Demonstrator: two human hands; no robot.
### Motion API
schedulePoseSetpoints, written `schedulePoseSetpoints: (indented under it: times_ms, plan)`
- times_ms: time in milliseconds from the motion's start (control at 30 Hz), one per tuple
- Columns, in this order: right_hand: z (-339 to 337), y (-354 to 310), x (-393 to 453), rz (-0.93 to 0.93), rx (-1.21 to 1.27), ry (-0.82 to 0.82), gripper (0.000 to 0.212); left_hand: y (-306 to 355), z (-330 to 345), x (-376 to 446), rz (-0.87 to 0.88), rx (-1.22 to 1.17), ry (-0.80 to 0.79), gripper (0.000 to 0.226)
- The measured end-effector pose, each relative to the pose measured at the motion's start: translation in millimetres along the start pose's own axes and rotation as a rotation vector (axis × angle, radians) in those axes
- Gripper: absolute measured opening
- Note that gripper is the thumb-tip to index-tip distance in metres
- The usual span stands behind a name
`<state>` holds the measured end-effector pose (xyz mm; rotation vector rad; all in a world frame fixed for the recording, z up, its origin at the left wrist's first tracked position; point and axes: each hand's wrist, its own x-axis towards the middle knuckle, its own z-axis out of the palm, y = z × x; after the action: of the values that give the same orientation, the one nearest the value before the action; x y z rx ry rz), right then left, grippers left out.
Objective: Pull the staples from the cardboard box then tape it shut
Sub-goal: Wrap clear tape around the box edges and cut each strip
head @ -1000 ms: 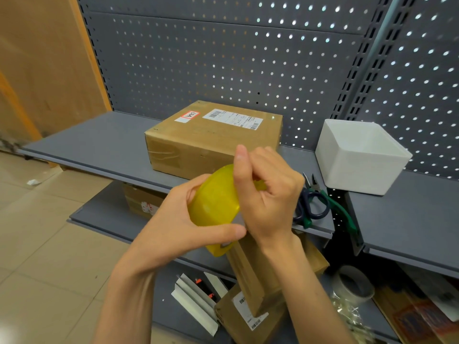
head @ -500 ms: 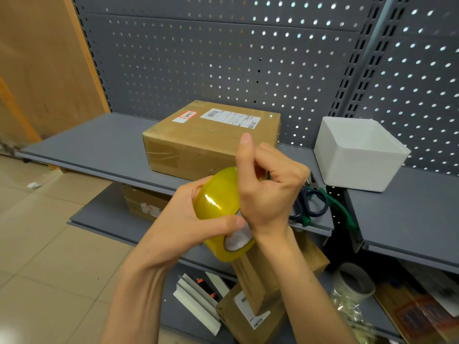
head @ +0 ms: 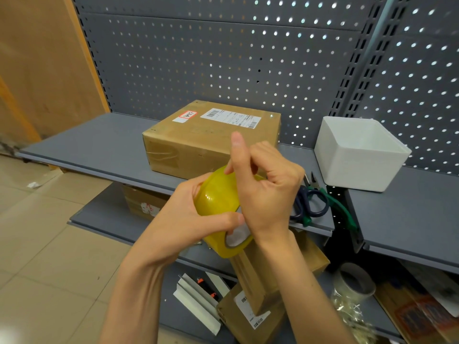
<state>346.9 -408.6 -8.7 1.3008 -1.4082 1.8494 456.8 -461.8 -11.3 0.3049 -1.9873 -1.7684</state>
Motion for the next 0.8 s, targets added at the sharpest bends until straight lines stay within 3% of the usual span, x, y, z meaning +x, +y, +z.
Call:
schedulePoseSetpoints:
  times_ms: [467,600,800]
  plan:
    - [4.3,0.7,-0.7,0.044,0.011,-0.033,0.05,-1.6,0.0,-1.4,-0.043,-0.089,-0.026,0.032]
    - [3.2,-0.6,-1.5,0.092,0.043,-0.02,0.05,-0.8,-4.1,-2.2,-0.017,-0.115,-0.112,0.038]
    - [-5.5,3.1,7.9,0.385,0.25,0.099,0.049,-2.3,-8.6,-6.9,0.044,-0.259,-0.245,0.038]
